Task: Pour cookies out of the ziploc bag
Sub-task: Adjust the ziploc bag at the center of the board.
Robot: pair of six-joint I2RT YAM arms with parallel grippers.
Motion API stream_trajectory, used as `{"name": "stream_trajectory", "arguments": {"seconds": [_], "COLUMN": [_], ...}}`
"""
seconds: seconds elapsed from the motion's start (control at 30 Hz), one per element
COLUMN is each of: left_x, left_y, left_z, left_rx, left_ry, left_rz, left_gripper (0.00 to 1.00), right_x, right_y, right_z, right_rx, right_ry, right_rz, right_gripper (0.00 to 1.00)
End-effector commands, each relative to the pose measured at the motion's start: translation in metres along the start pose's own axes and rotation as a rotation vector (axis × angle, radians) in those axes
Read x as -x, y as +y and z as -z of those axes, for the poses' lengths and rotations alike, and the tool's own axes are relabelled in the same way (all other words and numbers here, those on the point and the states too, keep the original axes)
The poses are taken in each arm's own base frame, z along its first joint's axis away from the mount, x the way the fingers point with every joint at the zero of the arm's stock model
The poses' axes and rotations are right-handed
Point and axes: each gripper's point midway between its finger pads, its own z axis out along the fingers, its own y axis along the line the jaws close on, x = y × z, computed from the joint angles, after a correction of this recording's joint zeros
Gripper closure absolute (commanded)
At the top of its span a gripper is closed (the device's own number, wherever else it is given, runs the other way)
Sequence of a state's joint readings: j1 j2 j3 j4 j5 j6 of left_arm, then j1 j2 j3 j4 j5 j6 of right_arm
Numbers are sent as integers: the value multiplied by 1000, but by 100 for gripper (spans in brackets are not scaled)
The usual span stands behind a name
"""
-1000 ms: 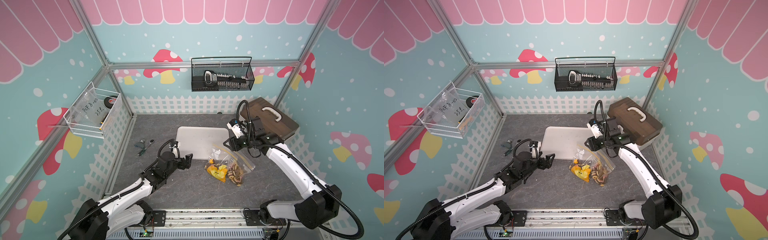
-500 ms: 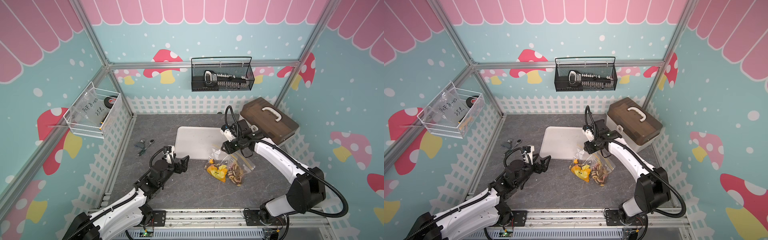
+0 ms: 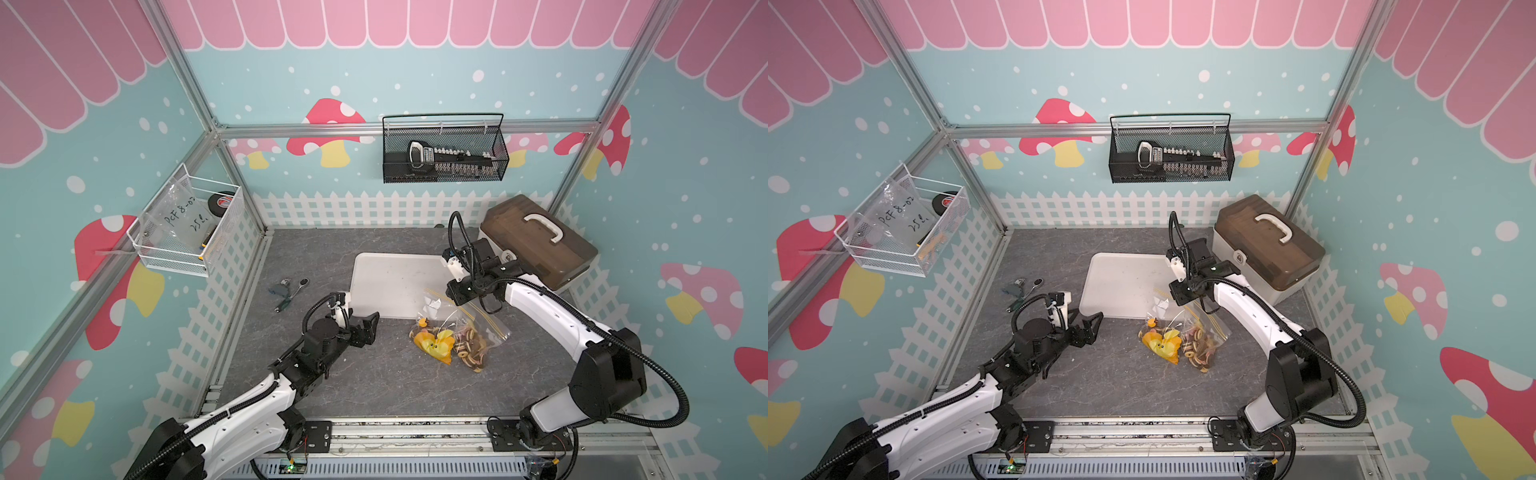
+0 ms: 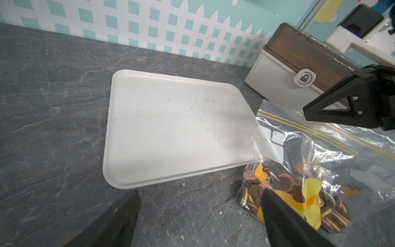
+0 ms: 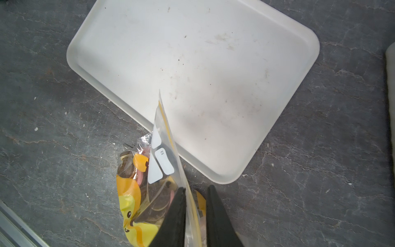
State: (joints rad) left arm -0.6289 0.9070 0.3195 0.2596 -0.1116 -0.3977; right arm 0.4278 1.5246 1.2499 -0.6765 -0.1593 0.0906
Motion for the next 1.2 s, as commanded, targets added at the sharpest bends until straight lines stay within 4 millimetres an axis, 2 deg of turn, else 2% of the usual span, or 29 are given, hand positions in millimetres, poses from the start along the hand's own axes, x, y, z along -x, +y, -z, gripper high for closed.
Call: {"name": "stream_trajectory", "arguments": {"seconds": [0.0, 0.13, 0.23, 0.33, 0.43, 0.53, 0.9, 1.07, 1.17], "left_x": [14, 14, 13, 14, 13, 14, 14, 14, 14], "left_y": [-9, -10, -10, -10, -9, -9, -8, -8, -8], "left_z": [-1, -3, -4, -3, -3, -4, -4, -3, -3], "left_rx": [-24, -24, -24, -23, -22, -22, -16, -16, -17], "left_ry": [-31, -20, -17, -19, -20, -19, -18, -22, -24], "left_rz": [17, 15, 15, 15, 15, 15, 16, 18, 18], "left_gripper": [7, 7, 7, 7, 7, 7, 8, 8, 8], "right_x": [-6, -12, -20, -25, -23, -17, 1, 12, 17], "right_y": [9, 14, 16, 14, 18, 26, 98, 124, 132], "right_z": [4, 6, 3, 3, 11, 24, 59, 77, 90], "right_rx": [27, 52, 64, 51, 56, 60, 192, 237, 247], "right_ry": [-20, -29, -10, -5, -36, -81, -212, -282, -335], "right_rz": [18, 13, 8, -2, -10, -20, -12, 3, -13], "right_gripper": [91, 92, 87, 93, 100, 100, 100, 100, 100]}}
